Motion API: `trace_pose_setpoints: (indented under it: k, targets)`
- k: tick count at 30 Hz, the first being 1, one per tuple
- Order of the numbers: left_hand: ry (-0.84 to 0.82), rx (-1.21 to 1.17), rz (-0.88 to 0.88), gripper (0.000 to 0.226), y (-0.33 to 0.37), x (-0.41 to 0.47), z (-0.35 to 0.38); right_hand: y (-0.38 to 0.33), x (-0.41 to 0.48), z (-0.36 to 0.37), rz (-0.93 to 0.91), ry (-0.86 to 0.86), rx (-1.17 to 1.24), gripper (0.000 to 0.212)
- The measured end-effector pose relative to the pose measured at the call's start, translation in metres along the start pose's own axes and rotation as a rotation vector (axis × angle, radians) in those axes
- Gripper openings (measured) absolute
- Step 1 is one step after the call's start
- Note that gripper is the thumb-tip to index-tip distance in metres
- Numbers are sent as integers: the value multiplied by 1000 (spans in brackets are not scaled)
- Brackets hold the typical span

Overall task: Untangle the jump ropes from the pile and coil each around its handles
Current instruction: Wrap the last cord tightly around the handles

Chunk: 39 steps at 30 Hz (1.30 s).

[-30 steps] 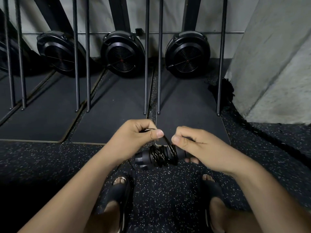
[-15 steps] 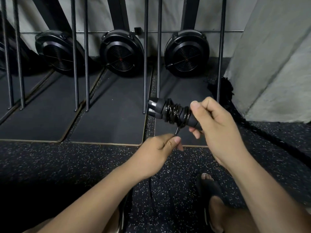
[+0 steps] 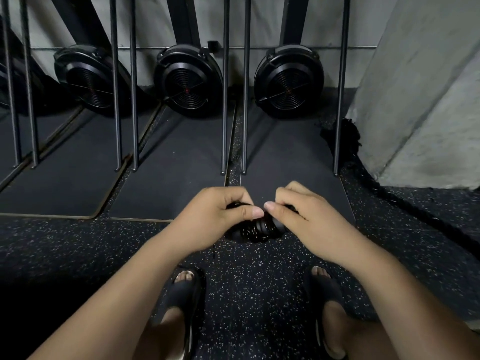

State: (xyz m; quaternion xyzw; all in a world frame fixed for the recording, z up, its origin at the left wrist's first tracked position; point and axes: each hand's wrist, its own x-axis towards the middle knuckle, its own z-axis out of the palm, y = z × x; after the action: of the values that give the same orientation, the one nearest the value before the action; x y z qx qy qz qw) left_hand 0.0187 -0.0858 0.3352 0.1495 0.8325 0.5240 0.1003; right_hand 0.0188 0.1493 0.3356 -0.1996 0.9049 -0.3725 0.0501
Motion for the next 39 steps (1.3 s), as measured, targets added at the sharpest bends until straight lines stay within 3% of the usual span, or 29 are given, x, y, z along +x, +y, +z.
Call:
trace_pose_setpoints:
  k: [6,9,13,15,18,21,24,26,31,36,39]
  targets:
    - [-5,-225,11,24,-15,2,-13,-24,-10,-11,-4,-183,526,48]
    - [-7,-416,-36,24,-16,1,-4,-31,-14,-15,-51,-106,753,56]
    - [36,-381,-143,41,-10,-3,26,-34,-10,-19,-41,112,902,54]
    - [18,-389,-143,40,-9,0,40,-31,-5,-20,-23,246,871,48]
    - [7,-109,-96,42,-9,1,52,-19,1,-19,27,434,743,45]
    - [-27,162,-24,36,-5,-5,59,1,8,-17,35,542,410,45]
    - [-56,276,12,29,2,-7,55,17,11,-10,4,572,136,38]
    - [-62,325,38,27,4,-6,43,21,11,-4,-11,509,43,35]
    - [-10,331,57,16,11,-1,9,21,5,9,29,163,-77,34]
    - [-62,21,-8,18,3,-1,-17,-2,-1,-1,32,-101,71,34]
    - [-34,-93,40,17,-4,-3,-26,-17,-8,-9,49,-254,346,36]
